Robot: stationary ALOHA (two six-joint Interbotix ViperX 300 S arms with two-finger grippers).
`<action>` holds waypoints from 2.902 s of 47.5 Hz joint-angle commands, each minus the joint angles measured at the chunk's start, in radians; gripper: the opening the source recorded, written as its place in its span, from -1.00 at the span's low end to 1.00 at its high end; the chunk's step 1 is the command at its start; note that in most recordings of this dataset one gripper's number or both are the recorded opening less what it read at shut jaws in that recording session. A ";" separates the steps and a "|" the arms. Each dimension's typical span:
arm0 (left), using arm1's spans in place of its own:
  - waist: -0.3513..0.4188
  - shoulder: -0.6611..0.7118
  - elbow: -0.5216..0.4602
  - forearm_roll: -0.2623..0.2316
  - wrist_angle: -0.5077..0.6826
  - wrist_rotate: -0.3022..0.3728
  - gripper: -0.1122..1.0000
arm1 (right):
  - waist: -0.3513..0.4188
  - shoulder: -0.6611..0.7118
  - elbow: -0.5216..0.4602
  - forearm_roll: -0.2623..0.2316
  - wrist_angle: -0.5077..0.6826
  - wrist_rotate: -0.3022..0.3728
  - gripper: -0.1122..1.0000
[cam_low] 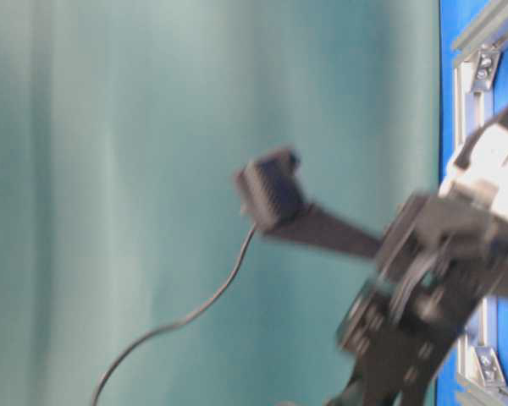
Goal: Insert the wire through the string loop located on the right side.
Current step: 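Pull the cable leftward through the loop with the left gripper, then open both grippers, releasing the cable, and withdraw them outward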
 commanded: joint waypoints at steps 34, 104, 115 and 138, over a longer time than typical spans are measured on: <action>-0.086 -0.505 0.687 0.003 -0.186 -0.009 -0.66 | 0.000 -0.008 -0.026 -0.002 0.000 -0.002 0.86; -0.061 -0.687 0.862 0.005 -0.087 -0.009 0.77 | -0.002 -0.018 -0.055 -0.002 0.049 0.000 0.86; -0.058 -0.769 0.833 0.005 -0.031 -0.002 0.78 | -0.002 -0.091 -0.071 0.000 0.112 -0.003 0.86; -0.026 -1.115 0.802 0.006 0.207 0.008 0.78 | -0.049 -0.310 -0.146 -0.002 0.391 -0.058 0.86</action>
